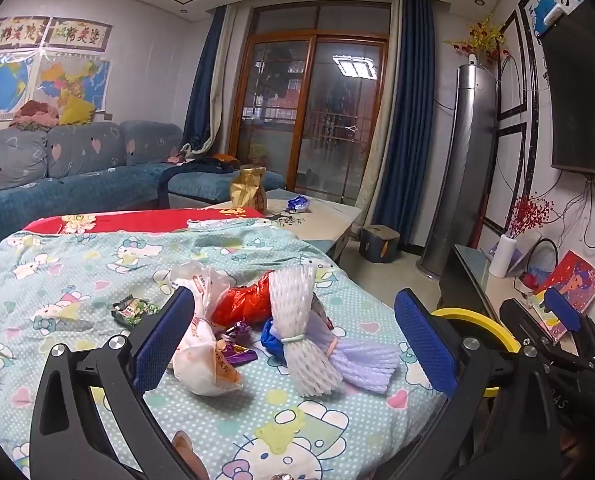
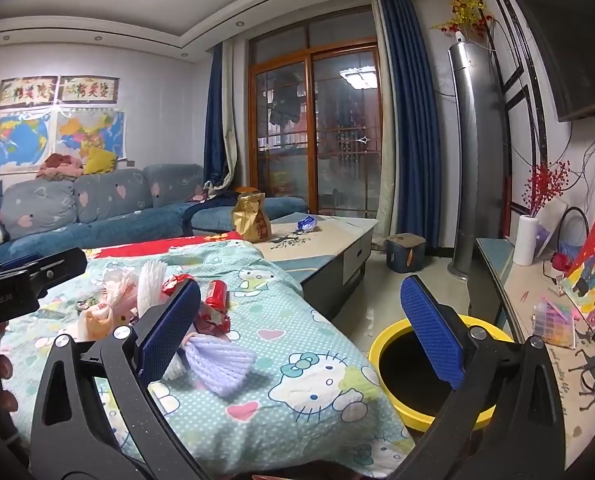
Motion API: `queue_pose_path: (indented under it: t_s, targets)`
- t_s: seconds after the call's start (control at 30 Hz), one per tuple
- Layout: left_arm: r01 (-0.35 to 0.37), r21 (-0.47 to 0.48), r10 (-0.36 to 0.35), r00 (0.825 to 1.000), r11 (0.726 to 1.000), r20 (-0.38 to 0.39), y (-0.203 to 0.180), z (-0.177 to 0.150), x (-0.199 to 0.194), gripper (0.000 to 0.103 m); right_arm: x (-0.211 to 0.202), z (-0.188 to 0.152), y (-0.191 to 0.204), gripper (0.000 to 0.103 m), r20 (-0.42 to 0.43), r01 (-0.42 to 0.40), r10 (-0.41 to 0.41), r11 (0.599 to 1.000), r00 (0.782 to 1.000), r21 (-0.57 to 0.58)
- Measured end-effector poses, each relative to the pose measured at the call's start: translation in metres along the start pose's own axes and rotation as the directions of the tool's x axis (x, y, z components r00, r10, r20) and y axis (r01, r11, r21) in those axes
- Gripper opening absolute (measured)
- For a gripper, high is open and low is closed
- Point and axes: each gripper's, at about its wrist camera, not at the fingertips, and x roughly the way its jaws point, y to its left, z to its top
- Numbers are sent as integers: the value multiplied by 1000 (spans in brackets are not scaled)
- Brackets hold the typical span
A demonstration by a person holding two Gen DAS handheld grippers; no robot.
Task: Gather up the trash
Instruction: 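Move both grippers toward the trash pile on the bed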
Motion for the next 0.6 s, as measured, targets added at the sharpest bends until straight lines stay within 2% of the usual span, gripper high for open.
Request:
queue_pose_path:
  t_s: [0.6]
  targets:
    - [1,1,-1,1000,1000,-3,1,-1,2,97,-2,1,-1,92,14,6,-6,1000,1000,6]
